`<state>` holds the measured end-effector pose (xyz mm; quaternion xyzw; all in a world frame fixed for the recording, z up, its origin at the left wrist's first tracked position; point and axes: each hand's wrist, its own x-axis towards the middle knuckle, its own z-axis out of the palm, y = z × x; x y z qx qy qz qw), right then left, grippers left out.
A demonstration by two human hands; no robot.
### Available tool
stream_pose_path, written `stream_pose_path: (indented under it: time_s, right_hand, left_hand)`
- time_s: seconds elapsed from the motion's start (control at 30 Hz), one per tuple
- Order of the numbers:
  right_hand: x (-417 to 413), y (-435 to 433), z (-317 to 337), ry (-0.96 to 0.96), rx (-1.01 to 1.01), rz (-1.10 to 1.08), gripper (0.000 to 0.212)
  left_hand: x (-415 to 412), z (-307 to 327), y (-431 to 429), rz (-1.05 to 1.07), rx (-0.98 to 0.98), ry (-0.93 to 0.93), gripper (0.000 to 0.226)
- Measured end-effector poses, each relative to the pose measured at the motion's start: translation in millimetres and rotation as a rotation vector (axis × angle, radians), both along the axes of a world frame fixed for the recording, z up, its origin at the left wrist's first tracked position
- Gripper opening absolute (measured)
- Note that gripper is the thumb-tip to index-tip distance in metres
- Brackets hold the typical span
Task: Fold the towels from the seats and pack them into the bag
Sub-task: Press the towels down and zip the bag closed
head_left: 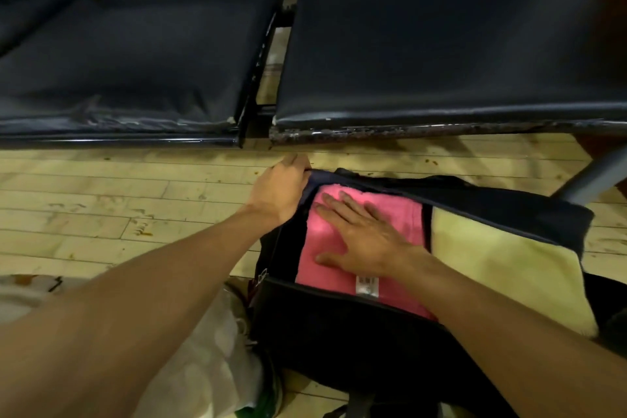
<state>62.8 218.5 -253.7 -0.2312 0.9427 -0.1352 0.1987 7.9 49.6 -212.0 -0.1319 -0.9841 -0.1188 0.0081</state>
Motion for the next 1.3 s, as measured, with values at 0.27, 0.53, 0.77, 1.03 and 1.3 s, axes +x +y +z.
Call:
stream_pose_path:
  time_s: [0.27, 0.53, 0.77, 1.03, 1.3]
  right_hand:
    - [0, -38, -23, 0.008, 0.115, -0.001, 0.076]
    - [22, 10, 18, 0.028, 0.111, -0.073, 0.077]
    - [21, -2, -9, -0.086, 0.154, -0.154, 0.063]
    - [46, 103, 58, 0.403, -0.049, -0.167, 0.014]
    - [26, 199, 40, 0.256, 0.279, -0.441, 0.040]
  left_hand:
    - [9, 13, 2, -0.139, 0.240, 0.080, 0.018]
    - [26, 13, 8, -0.172, 0.271, -0.032, 0.014]
    - [47, 12, 11, -0.305, 0.093, -0.020, 0.024]
    - [56, -10, 39, -0.526, -0.291, -0.071, 0.047]
    - [51, 5, 55, -0.495, -0.479, -0.138, 0.036]
